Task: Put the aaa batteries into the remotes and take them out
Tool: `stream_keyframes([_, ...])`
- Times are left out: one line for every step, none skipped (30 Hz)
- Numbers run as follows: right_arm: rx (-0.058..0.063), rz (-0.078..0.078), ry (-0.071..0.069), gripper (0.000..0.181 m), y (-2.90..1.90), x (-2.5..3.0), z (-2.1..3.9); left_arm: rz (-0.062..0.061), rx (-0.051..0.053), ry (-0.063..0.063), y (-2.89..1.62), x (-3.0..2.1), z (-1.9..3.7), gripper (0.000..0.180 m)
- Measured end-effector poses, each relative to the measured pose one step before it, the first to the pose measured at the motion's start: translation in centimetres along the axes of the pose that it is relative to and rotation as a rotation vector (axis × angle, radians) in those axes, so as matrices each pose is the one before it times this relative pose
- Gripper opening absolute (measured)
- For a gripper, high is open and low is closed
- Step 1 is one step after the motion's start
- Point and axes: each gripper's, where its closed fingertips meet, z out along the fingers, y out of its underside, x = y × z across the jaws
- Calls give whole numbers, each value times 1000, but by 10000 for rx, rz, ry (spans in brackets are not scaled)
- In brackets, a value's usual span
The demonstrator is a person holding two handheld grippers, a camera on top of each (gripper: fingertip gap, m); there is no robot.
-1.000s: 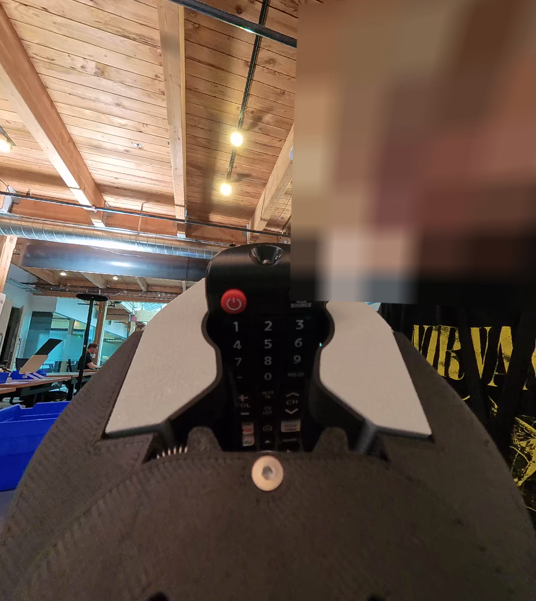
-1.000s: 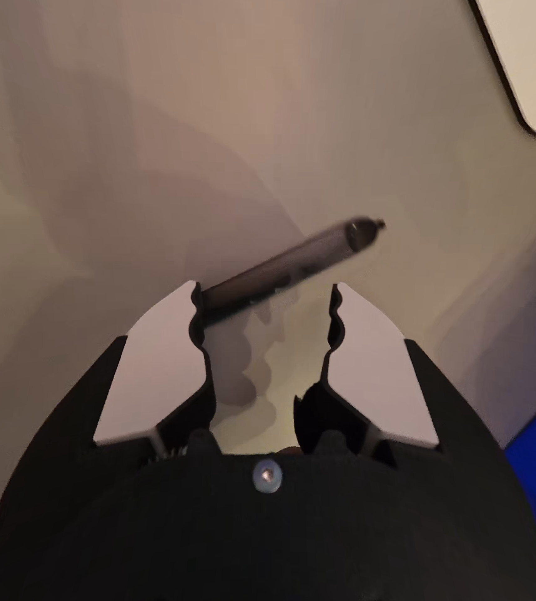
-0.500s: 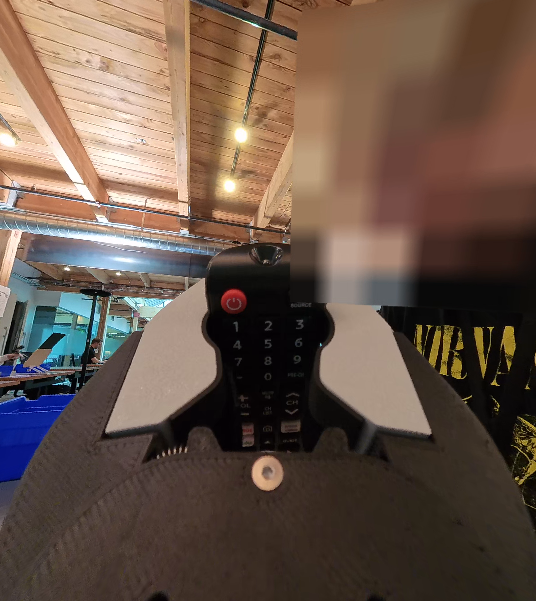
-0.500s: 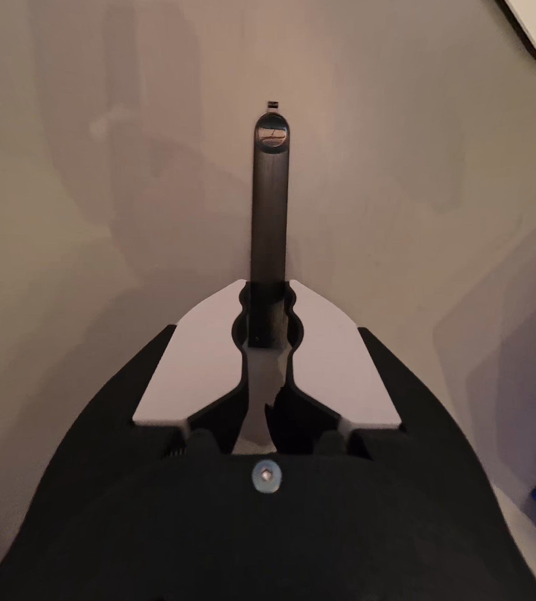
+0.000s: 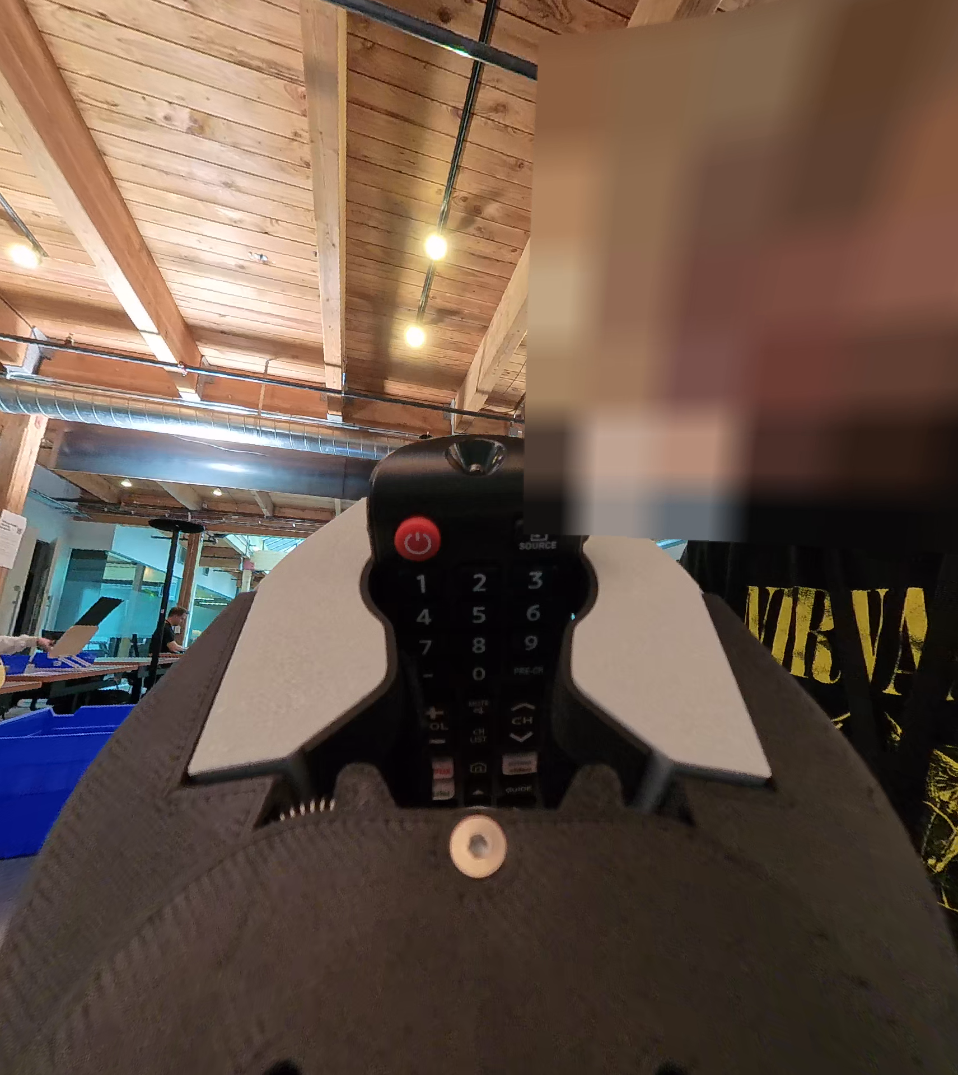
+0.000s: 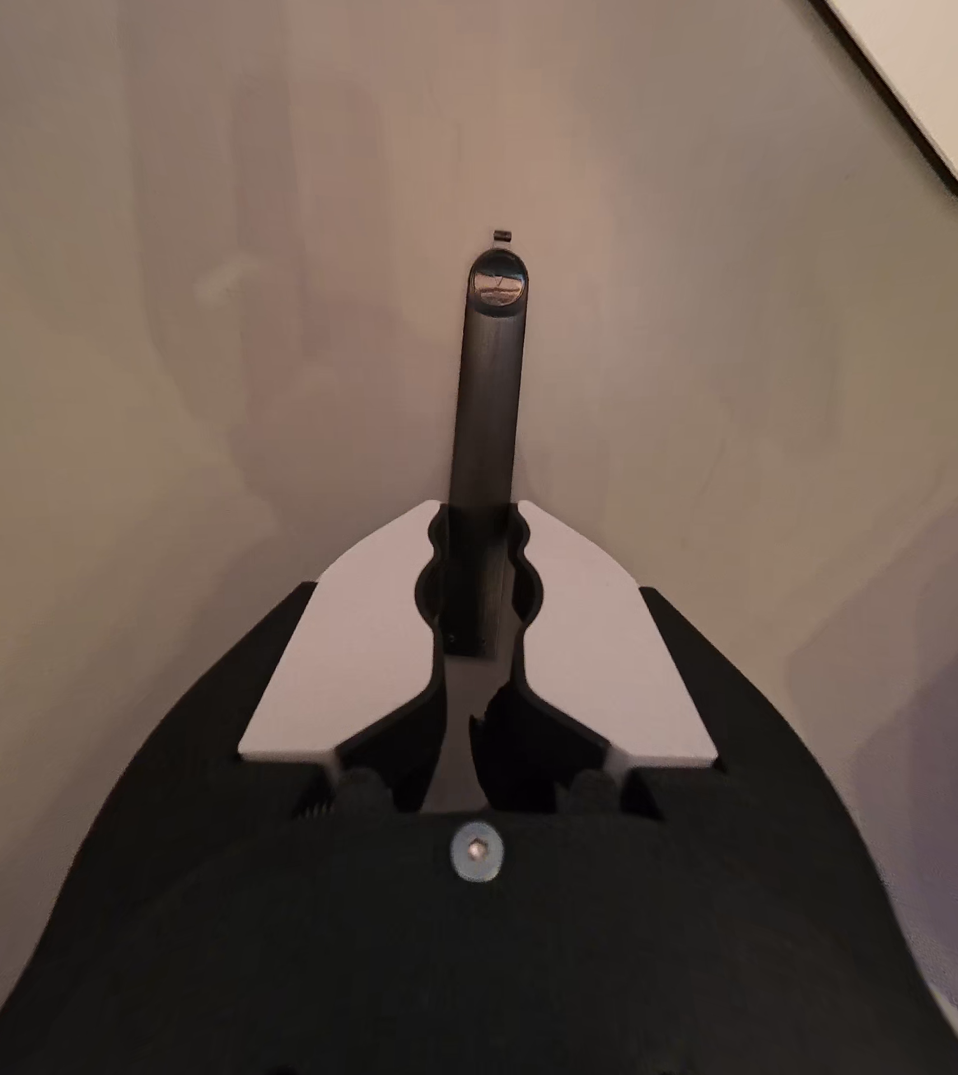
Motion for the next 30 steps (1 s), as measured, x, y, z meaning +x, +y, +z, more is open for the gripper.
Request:
stream_keyframes([142, 67, -19, 19, 31, -49, -51, -15, 4, 1, 31, -13, 10, 60])
stream_keyframes([169, 62, -33, 19, -81, -63, -106, -14, -7, -11, 47, -43, 4, 60])
stream_keyframes([182, 94, -89, 19, -144, -100, -123, -14, -1, -11, 52, -43, -6, 60])
stream_keyframes([158, 57, -77, 19, -163, -70, -133, -16, 5, -7, 34, -39, -11, 60])
stream_keyframes([137, -23, -45, 19, -167, -54, -147, -7, 0, -10, 28, -29, -15, 60])
stream_keyframes([149, 60, -105, 19, -212, -113, -177, 5, 2, -13, 0, -22, -22, 60])
stream_keyframes([201, 105, -171, 19, -325, -212, -241, 10, 20, -14, -43, -17, -31, 60])
stream_keyframes([315, 53, -139, 19, -546, -263, -382, 14, 32, -17, -75, -13, -50, 60])
stream_keyframes([321, -8, -206, 18, -695, -480, -445, 17, 35, -21, -78, -21, -48, 60])
stream_keyframes([403, -69, -292, 18, -987, -793, -479, 7, 49, -15, -89, -14, -56, 60])
stream_keyframes([404, -48, -354, 18, -1172, -1030, -444, -3, 78, 1, -125, 5, -47, 60])
stream_keyframes([384, -140, -347, 18, -1311, -1204, -371, 7, 81, 17, -133, 35, -22, 60])
stream_keyframes([318, -242, -337, 18, -1340, -1308, -252, 17, 48, 14, -99, 52, 13, 60])
stream_keyframes([308, -228, -338, 19, -1418, -1359, -96, 19, 39, 7, -88, 40, 7, 60])
stream_keyframes([401, -238, -376, 18, -1555, -1422, 52, 16, 62, 14, -118, 52, 24, 60])
stream_keyframes([291, -206, -398, 19, -1330, -1360, 307, 14, 58, 19, -106, 53, 26, 60])
stream_keyframes([189, -186, -320, 19, -1090, -1125, 479, 25, 19, 1, -72, 45, 24, 60])
stream_keyframes([218, -143, -311, 19, -1043, -996, 558, 26, 1, -9, -48, 17, 13, 60])
stream_keyframes([196, -100, -372, 19, -937, -955, 624, 14, 37, 7, -97, 42, -2, 60])
stream_keyframes([32, -126, -271, 18, -614, -696, 692, 7, 66, 18, -137, 51, -10, 61])
stream_keyframes([-145, -137, -124, 19, -299, -389, 690, 10, 42, 10, -91, 43, -1, 60])
stream_keyframes([-22, -201, -7, 19, -395, -192, 545, 10, 16, 4, -57, 28, -6, 60])
stream_keyframes([28, -79, -136, 19, -414, -257, 453, 5, 29, 4, -73, 24, -9, 60])
stream_keyframes([42, -32, -108, 19, -375, -144, 378, 0, 40, -1, -67, 1, -10, 60])
stream_keyframes([4, -97, -10, 19, -277, -12, 342, -2, 25, -4, -24, -12, -2, 60])
stream_keyframes([-23, -110, -45, 19, -183, -85, 308, -13, 22, 7, -9, -2, 6, 60])
stream_keyframes([-53, -96, -47, 19, -94, -76, 266, -28, 43, 16, -27, -2, 3, 60])
stream_keyframes([-45, -87, -29, 19, -52, -50, 224, -28, 47, 12, -28, 1, 10, 60])
stream_keyframes([-12, -80, -45, 19, -67, -59, 158, -23, 17, 19, 20, 18, 33, 60])
stream_keyframes([-46, -47, -49, 19, 0, -46, 141, -16, -17, 22, 61, 21, 57, 60])
